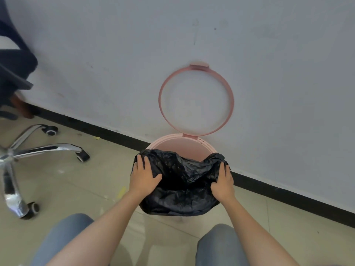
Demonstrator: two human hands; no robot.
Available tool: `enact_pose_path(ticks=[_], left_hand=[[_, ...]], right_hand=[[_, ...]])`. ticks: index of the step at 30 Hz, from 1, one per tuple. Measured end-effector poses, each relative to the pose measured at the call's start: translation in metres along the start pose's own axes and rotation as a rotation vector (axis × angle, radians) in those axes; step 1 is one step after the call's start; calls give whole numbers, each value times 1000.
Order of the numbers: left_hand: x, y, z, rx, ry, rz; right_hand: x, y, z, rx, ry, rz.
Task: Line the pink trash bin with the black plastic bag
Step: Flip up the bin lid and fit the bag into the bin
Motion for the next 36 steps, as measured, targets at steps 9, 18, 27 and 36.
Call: enact_pose_path(ticks=[9, 18, 27, 36], left_hand=[[-6, 12, 20, 101, -285, -147], [18, -10, 22, 68, 235, -217], [5, -20, 14, -16, 124, -154], [2, -19, 39, 71, -322, 7]], right_hand=[[3, 13, 5, 28, -12, 44], [0, -21, 1, 32, -24, 63], [-14, -62, 0, 37, -20, 63], [-11, -77, -24, 23, -108, 38]])
Point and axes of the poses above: each hand's wrist, its own y-axis towards the middle knuckle, its own x-axis out of the back of the hand, z = x × y, the point moved 2 cm from there along y, towards the middle knuckle, and after that the axes turned 12 degrees about -y, right-handed, at the moved point
